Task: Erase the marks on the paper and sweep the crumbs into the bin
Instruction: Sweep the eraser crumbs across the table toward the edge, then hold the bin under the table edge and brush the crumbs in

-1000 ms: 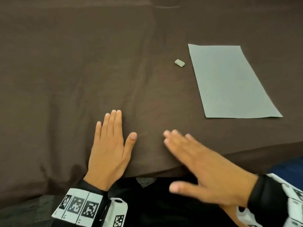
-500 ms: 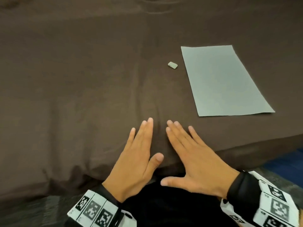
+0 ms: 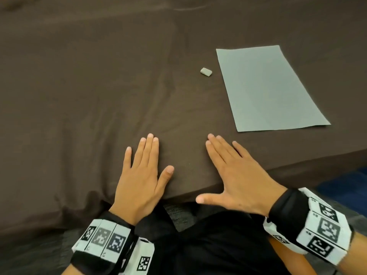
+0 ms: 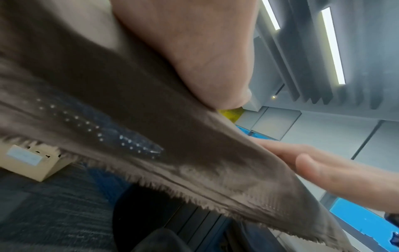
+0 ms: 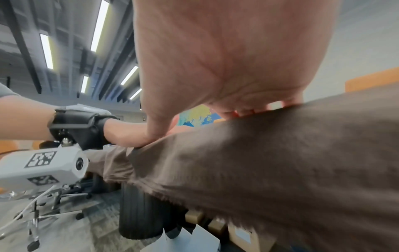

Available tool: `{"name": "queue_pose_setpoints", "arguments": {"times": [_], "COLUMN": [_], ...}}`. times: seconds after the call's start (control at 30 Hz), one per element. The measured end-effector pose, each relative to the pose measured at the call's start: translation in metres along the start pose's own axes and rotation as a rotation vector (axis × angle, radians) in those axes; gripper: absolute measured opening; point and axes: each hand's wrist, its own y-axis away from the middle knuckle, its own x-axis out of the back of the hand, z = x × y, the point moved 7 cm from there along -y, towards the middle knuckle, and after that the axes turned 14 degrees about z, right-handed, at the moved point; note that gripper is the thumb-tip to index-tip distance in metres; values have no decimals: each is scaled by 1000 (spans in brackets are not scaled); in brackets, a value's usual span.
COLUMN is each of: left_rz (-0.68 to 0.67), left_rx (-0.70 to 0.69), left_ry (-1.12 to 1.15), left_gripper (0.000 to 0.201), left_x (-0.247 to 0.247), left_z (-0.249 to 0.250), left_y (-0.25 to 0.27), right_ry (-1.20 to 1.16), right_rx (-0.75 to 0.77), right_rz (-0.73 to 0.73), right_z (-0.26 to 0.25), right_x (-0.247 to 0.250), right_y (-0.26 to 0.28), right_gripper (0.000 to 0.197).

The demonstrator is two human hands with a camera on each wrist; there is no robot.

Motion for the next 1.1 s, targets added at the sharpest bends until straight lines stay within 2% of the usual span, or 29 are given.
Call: {"name": "queue_pose_setpoints", "arguments": {"times": [0.17, 0.37, 0.43, 0.5, 0.57, 0.63, 0.7, 0.83, 0.93, 1.0, 1.1], "left_rz": [-1, -9, 2, 9, 34, 72, 139, 266, 246, 225, 234], "left_rx": [3, 10, 11, 11, 15, 13, -23, -54, 21, 58, 44], "left_ry": [-43, -66, -64, -49, 9, 98, 153, 225, 262, 252, 205], "left_gripper": [91, 92, 92, 94, 95, 91, 81, 66, 70, 74, 75], "left_x": [-1, -1, -1, -1, 1, 6, 12, 15, 6, 1, 1], "left_z": [1, 2, 2, 2, 3, 8, 19, 40, 41, 39, 39], "left_y": [-1, -1, -2, -2, -2, -2, -4, -16, -23, -23, -24], "right_ry": [29, 17, -94, -265, -419, -472, -479, -517, -433, -376, -395], "right_rx": [-25, 209, 208, 140, 30, -40, -89, -261, -468, -628, -910], "right_rz": [29, 50, 103, 218, 449, 696, 780, 679, 542, 364, 113], "right_z": [-15, -42, -40, -30, -12, 8, 25, 54, 88, 114, 152], "right_x": [-5, -18, -13, -6, 2, 5, -4, -49, -96, -133, -202], "right_y": [-28, -8, 6, 25, 53, 86, 110, 131, 139, 144, 162], "right_gripper": [125, 120, 113, 100, 75, 46, 29, 26, 23, 17, 14]}}
